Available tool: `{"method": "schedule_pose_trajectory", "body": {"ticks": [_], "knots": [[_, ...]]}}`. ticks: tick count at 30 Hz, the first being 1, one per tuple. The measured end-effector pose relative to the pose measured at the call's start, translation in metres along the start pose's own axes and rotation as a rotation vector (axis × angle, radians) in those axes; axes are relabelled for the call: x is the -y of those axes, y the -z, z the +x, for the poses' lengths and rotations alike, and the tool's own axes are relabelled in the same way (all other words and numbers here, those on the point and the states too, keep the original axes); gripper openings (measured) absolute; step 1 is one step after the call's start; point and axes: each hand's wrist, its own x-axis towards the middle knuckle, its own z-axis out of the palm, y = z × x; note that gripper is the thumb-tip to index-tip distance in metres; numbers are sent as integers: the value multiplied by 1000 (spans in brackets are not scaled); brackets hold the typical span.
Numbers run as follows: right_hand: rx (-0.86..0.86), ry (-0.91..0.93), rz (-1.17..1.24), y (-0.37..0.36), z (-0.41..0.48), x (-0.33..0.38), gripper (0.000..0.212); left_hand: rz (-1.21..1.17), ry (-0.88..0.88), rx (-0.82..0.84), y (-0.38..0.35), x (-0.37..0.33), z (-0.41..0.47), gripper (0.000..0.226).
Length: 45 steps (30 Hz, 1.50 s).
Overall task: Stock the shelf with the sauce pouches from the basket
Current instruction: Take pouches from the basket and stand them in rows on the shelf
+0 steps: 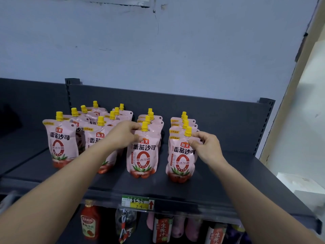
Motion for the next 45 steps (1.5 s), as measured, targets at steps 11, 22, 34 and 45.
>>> {"method": "schedule_pose_trajectory", "body": {"ticks": [11, 22, 34, 45], "knots": [[-7, 55, -244, 1, -7, 9, 26, 314, -46, -142, -4, -14, -12, 63], [-217, 372, -591, 2, -24, 29, 52, 718, -144, -276, 4, -29, -42, 62], [85, 707, -641, -67, -75, 80, 57, 1137, -25, -295, 51, -5, -128, 48], [589, 799, -631, -188, -157, 117, 58, 1286, 381, -228, 112, 70, -279, 46]]}}
